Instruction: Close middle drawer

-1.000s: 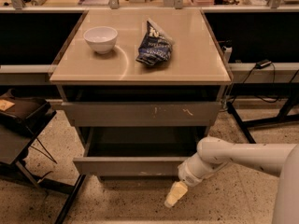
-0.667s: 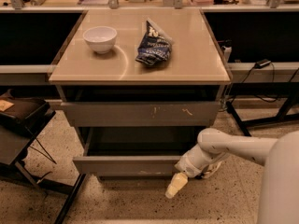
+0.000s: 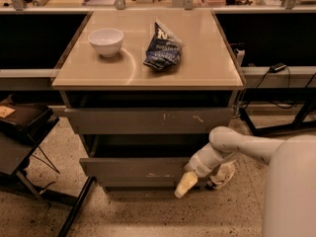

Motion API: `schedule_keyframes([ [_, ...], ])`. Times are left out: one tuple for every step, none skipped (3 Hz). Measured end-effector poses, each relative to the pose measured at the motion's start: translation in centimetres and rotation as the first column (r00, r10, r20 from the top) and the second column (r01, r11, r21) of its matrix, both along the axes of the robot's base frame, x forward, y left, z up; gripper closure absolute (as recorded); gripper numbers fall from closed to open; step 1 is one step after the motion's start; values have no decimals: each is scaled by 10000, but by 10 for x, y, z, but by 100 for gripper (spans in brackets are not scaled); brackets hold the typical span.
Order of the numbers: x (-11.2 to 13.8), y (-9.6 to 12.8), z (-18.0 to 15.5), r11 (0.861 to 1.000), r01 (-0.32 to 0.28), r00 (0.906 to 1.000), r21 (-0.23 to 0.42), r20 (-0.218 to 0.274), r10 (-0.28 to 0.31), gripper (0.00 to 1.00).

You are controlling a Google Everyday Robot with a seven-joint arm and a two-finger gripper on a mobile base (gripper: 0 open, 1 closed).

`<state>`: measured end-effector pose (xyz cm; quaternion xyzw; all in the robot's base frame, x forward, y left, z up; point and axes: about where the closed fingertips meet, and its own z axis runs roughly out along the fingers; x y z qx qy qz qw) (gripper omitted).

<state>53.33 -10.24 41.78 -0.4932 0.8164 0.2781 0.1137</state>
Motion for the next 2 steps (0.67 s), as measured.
schedule_keyframes([
  [7, 0, 2, 9999, 63, 10000, 85, 60, -63, 0],
  [46, -8, 22, 9974, 541, 9965, 474, 608, -569, 0],
])
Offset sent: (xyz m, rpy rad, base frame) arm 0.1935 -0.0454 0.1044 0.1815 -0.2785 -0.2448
